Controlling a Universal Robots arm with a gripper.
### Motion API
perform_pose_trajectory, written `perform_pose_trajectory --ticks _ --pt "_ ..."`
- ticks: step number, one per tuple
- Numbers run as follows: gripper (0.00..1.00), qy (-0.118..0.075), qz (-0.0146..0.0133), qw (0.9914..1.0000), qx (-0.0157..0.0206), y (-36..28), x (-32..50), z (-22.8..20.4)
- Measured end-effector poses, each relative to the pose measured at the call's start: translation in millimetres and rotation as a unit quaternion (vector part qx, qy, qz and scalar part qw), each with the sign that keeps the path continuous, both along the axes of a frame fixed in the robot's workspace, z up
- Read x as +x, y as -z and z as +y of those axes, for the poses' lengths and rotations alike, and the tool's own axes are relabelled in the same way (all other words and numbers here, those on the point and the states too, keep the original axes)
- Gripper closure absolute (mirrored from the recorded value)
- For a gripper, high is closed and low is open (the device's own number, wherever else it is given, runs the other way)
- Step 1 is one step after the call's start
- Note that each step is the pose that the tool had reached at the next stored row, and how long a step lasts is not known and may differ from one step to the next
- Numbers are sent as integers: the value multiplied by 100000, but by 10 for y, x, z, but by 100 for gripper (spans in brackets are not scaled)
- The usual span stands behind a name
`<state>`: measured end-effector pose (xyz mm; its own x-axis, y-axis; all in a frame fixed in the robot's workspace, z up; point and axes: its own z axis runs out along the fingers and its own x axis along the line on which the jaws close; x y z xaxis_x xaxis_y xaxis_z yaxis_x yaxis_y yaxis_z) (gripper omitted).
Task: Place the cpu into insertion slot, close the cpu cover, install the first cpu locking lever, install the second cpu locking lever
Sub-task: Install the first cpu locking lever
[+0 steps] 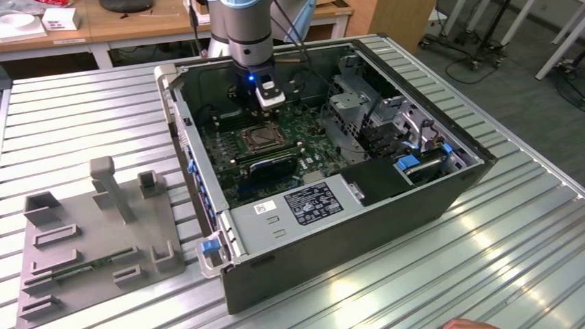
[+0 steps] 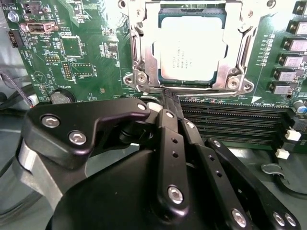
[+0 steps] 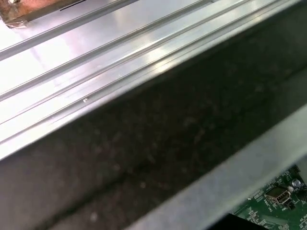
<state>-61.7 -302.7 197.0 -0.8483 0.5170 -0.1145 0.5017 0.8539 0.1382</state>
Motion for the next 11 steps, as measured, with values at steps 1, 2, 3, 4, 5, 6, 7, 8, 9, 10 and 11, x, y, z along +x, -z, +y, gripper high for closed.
perform_pose_trajectory --ticks 1,2,3,4,5,6,7,8,9,10,11 --pt "89 -2 -29 100000 23 -7 1 1" --pt "89 -4 -32 100000 33 -20 2 1" --pt "89 -5 -17 100000 23 -38 1 0" --pt "89 -4 -6 100000 7 -56 1 0" --pt "89 -3 -11 100000 14 -72 1 0" --pt "89 -4 -16 100000 20 -91 1 0" --pt "89 -3 -10 100000 17 -116 1 0" --pt "89 -3 -9 100000 15 -142 1 0" --pt "89 -4 -13 100000 20 -169 1 0" --pt "89 -2 -9 100000 16 -194 1 0" --pt "89 -1 -6 100000 11 -217 1 0"
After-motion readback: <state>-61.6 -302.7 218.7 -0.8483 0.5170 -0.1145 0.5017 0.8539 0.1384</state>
